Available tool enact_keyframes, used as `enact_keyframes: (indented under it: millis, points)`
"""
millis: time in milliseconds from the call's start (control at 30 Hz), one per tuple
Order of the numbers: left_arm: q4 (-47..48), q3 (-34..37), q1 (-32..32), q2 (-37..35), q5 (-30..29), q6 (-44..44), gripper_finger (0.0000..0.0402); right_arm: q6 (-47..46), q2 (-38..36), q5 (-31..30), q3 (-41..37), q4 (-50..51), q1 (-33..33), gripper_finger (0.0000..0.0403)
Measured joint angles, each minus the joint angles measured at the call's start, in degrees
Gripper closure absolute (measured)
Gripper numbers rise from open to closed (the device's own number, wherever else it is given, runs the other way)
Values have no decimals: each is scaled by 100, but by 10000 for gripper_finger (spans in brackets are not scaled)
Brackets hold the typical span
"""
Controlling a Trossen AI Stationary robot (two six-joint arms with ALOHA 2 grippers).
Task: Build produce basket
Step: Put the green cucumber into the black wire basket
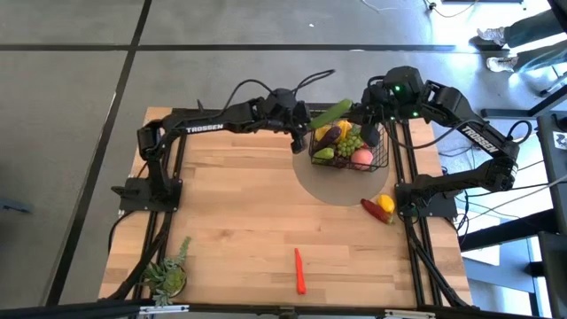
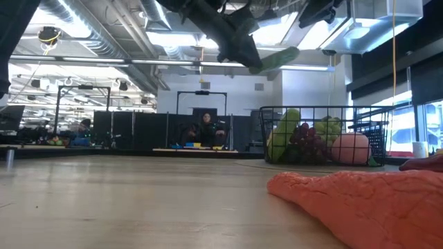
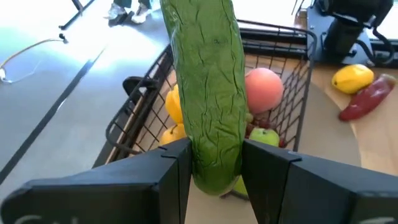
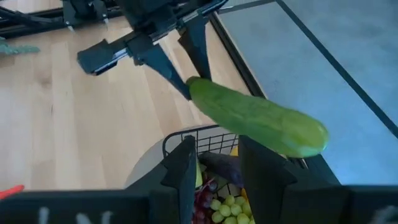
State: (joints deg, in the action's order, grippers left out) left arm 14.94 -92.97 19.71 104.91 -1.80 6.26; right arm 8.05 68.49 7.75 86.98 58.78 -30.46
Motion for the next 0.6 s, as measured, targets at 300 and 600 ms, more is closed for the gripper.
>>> enact_keyframes:
  millis: [300,600]
  points:
    - [75,0,4,3,2,33,304,841,0,-614,0,51,0,314]
    - [144,0,0,3,-1,36,304,752,83,-660,-2,48,0,311]
